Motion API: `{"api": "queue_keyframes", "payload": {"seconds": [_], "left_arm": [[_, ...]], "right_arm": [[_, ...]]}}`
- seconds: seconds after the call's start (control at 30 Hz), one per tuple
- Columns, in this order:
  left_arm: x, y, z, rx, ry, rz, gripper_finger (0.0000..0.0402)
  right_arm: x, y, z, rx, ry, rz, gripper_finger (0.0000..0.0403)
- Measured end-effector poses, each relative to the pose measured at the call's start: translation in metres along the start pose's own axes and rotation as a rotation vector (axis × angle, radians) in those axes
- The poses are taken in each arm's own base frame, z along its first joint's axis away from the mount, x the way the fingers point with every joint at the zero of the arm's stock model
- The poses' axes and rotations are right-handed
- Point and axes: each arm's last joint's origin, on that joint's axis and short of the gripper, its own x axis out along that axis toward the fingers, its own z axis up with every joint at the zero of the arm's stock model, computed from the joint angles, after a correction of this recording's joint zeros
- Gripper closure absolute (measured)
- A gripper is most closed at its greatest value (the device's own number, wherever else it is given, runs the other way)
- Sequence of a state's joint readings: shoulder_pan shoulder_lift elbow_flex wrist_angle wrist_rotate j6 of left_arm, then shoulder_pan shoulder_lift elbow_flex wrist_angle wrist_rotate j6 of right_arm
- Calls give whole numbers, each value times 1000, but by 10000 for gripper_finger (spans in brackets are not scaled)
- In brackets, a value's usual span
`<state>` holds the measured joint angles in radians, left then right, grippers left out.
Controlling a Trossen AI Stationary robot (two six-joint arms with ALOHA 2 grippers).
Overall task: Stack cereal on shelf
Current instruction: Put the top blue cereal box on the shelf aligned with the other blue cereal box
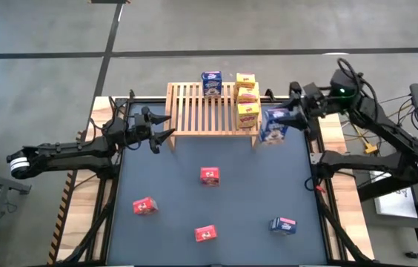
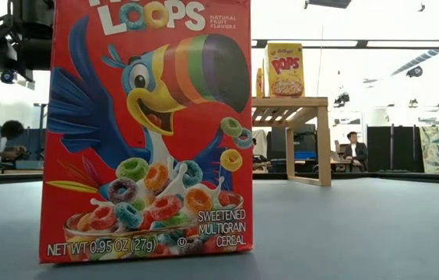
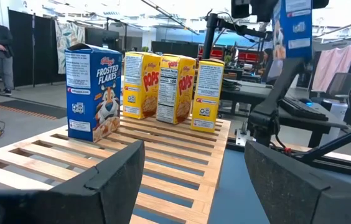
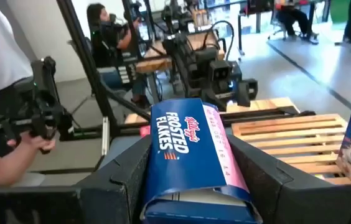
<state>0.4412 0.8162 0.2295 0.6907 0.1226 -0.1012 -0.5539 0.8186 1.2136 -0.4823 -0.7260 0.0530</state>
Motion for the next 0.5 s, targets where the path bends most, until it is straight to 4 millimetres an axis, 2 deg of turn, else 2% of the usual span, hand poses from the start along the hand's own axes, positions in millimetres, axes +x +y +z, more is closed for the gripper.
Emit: {"api": "queue_keyframes", "payload": {"seconds": [0.23,0.5], "left_arm": [[0,0,0,-3,2,0,141],[0,0,0,3,3,0,141]], "right_arm": [[35,-23,12,-5,71,11,231],[87,-48,40,-177,45,36,235]]}}
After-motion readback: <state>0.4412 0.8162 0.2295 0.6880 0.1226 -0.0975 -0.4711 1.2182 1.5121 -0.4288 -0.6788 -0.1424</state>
